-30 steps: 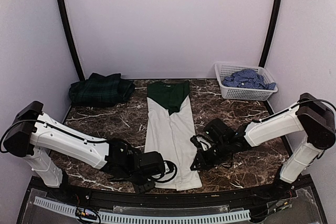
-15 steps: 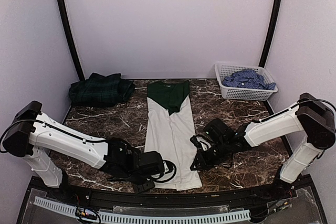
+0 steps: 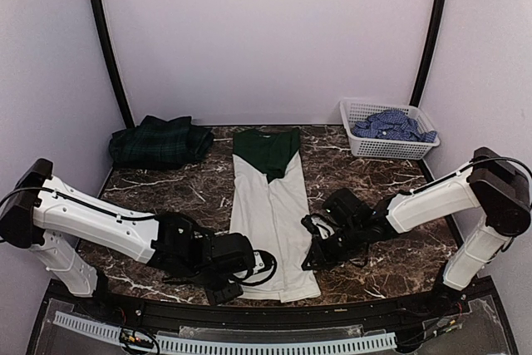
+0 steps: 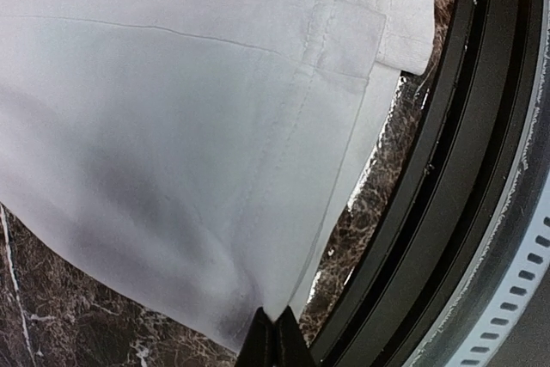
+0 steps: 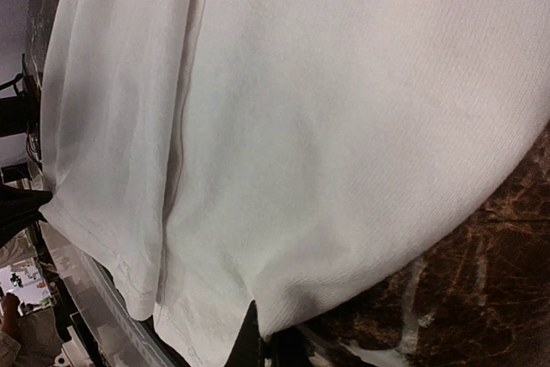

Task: Fold and stack the mixed laundry pile
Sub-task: Smooth out the rectangle-folded T-shirt at the center of the board.

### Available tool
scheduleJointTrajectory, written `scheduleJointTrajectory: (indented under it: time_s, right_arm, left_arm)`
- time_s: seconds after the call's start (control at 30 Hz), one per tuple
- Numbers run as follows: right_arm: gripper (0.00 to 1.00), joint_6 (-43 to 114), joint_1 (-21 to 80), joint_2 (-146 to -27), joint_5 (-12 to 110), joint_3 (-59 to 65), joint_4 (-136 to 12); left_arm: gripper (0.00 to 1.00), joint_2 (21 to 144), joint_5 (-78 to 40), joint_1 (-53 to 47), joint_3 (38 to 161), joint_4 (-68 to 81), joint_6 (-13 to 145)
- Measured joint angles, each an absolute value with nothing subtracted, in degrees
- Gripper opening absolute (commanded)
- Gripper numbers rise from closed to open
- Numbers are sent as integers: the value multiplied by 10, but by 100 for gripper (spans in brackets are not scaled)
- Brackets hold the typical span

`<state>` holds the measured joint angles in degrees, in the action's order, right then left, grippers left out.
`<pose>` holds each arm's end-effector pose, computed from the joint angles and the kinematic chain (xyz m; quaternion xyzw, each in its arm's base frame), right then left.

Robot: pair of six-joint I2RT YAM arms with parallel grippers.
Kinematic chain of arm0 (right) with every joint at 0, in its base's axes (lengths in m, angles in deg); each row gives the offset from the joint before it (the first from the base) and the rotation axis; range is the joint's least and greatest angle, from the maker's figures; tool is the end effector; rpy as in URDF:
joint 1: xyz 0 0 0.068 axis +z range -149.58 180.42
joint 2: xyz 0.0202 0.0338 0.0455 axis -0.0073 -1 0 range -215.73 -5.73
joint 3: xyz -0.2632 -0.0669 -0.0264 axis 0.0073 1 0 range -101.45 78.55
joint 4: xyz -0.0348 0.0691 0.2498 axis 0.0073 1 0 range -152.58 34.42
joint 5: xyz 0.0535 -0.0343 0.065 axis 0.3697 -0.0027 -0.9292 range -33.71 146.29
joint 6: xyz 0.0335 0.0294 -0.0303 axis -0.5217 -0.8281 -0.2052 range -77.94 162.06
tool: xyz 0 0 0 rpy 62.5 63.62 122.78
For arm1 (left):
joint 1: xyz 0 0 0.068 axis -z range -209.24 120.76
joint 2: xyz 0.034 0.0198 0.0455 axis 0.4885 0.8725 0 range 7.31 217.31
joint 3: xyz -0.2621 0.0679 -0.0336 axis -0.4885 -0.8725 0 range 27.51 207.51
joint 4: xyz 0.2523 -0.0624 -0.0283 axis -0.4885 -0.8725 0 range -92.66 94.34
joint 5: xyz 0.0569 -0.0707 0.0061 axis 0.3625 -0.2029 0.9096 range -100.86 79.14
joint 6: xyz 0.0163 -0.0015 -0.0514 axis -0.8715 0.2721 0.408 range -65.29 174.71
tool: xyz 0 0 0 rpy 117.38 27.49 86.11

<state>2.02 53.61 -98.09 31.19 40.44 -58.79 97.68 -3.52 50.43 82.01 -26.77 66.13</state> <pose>0.1549 0.2324 0.1234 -0.1669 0.9254 0.3387 0.0328 0.0579 -0.2925 0.1819 0.5381 0.8167 -0.0982 0.1842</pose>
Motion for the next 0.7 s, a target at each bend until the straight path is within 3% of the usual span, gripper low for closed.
scheduleJointTrajectory:
  time_s: [0.43, 0.47, 0.57, 0.7]
  right_arm:
    - [0, 14, 536, -981, 310, 407, -594]
    - [4, 13, 536, -981, 310, 407, -594]
    - [26, 12, 536, -980, 304, 408, -596]
    - [38, 11, 548, -947, 309, 406, -565]
  left_arm:
    - [0, 976, -65, 504, 818, -306, 723]
    - [3, 976, -67, 504, 818, -307, 726]
    - [25, 983, -72, 504, 818, -310, 733]
    - [42, 991, -75, 505, 818, -320, 745]
